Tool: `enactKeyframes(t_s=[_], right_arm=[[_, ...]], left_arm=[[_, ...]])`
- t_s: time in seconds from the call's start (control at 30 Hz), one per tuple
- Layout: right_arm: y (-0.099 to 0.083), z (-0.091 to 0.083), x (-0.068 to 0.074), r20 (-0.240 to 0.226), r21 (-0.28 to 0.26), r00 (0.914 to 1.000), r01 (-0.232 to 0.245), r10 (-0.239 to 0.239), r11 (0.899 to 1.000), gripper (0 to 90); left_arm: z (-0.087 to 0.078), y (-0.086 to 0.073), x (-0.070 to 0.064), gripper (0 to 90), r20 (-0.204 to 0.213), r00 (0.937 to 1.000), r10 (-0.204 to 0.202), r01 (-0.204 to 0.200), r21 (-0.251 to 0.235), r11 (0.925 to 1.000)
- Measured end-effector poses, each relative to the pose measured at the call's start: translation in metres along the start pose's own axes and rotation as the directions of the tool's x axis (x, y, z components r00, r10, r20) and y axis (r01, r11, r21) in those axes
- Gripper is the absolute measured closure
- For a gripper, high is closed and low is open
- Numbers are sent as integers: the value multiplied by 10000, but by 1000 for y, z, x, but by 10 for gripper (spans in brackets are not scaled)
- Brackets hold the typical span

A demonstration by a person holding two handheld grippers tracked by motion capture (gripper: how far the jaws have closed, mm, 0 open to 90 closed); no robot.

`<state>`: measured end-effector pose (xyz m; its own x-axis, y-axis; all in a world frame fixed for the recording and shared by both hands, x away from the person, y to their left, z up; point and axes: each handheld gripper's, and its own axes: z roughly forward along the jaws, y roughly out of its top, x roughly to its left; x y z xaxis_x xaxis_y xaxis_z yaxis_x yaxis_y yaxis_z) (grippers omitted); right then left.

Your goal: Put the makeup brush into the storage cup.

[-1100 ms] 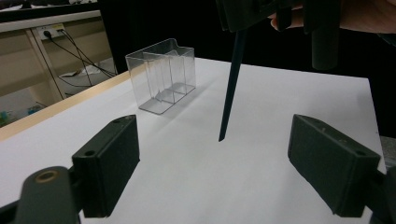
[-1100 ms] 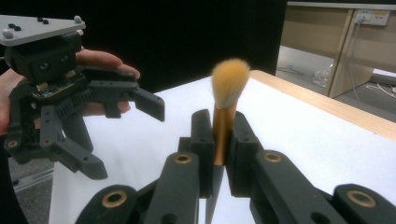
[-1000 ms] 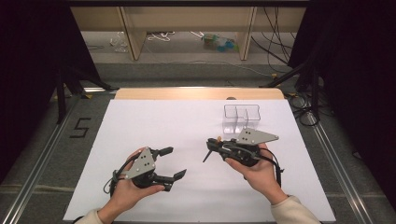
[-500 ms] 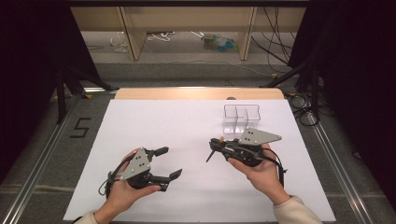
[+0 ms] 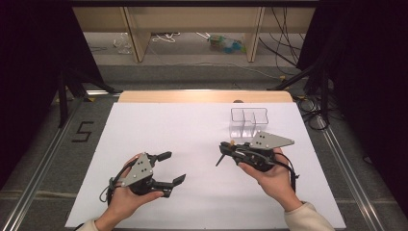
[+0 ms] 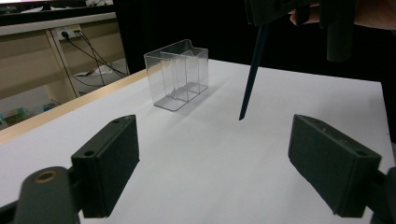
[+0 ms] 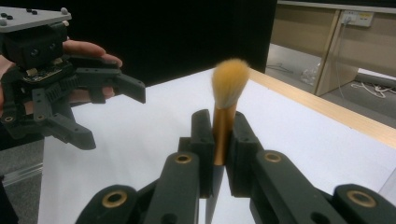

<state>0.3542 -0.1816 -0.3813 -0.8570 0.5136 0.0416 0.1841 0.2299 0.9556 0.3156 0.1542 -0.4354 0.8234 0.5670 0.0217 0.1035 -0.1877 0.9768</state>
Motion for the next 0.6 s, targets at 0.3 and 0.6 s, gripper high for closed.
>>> enactKeyframes(t_s=[0.3, 0.6], right_arm=[[-1, -3, -1, 25, 84, 9999, -161, 161, 9998, 840], [-3, -8, -3, 127, 45, 9998, -133, 132, 9999, 840]], left_arm=[[0, 0, 0, 163, -7, 10000, -10, 10, -22, 10000], [-1, 0, 0, 163, -16, 10000, -70, 70, -43, 10000]])
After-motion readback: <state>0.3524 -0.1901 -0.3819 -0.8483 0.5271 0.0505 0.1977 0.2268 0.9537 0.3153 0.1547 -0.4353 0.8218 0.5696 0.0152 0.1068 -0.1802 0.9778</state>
